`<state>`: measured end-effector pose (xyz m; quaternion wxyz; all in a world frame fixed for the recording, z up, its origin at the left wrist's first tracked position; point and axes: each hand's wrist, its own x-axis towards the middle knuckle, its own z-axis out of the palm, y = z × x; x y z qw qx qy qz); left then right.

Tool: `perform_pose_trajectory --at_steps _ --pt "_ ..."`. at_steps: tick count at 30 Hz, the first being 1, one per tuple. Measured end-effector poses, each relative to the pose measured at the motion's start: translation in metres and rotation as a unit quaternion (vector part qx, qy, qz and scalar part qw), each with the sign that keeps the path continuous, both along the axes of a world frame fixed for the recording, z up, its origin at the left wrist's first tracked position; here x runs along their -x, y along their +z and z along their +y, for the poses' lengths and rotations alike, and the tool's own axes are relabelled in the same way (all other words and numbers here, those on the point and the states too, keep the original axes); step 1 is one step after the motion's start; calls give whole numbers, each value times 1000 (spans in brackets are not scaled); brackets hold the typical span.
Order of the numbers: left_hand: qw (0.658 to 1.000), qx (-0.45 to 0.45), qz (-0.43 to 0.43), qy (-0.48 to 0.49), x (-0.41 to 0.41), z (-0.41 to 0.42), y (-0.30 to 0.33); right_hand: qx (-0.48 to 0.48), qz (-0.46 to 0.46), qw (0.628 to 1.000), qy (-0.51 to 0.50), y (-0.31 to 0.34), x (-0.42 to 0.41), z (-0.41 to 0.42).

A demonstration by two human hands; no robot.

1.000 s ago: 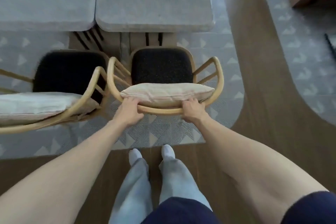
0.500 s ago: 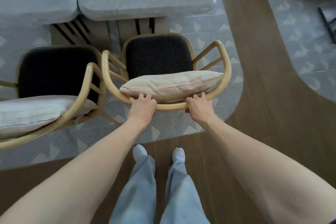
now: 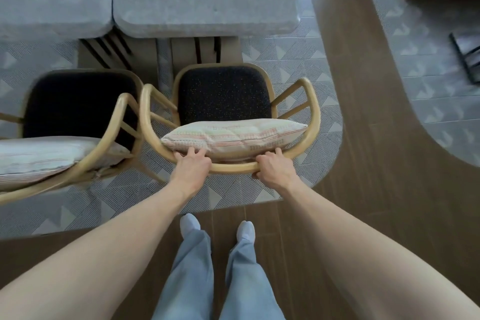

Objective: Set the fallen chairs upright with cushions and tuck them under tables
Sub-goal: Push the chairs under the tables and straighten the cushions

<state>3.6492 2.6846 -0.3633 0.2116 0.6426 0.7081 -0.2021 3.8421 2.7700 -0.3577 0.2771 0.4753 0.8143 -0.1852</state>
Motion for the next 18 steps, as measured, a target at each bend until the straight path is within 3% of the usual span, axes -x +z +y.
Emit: perform_pose_trajectory --at_steps 4,7,12,14,15,18 --pt "999 -4 -31 32 4 3 4 -1 15 1000 -5 5 -4 1" --pt "989 -2 -118 91 17 0 19 -17 32 999 1 22 2 0" --pt "921 -100 -268 264 51 -20 73 -8 91 996 1 73 50 8" --pt "870 -171 -312 341 67 -29 98 -7 196 981 1 98 78 12" --pt "827 -215 -343 390 75 -34 112 0 253 967 0 114 93 11" --pt "637 -332 -472 511 96 -62 157 30 434 900 -30 160 132 -6"
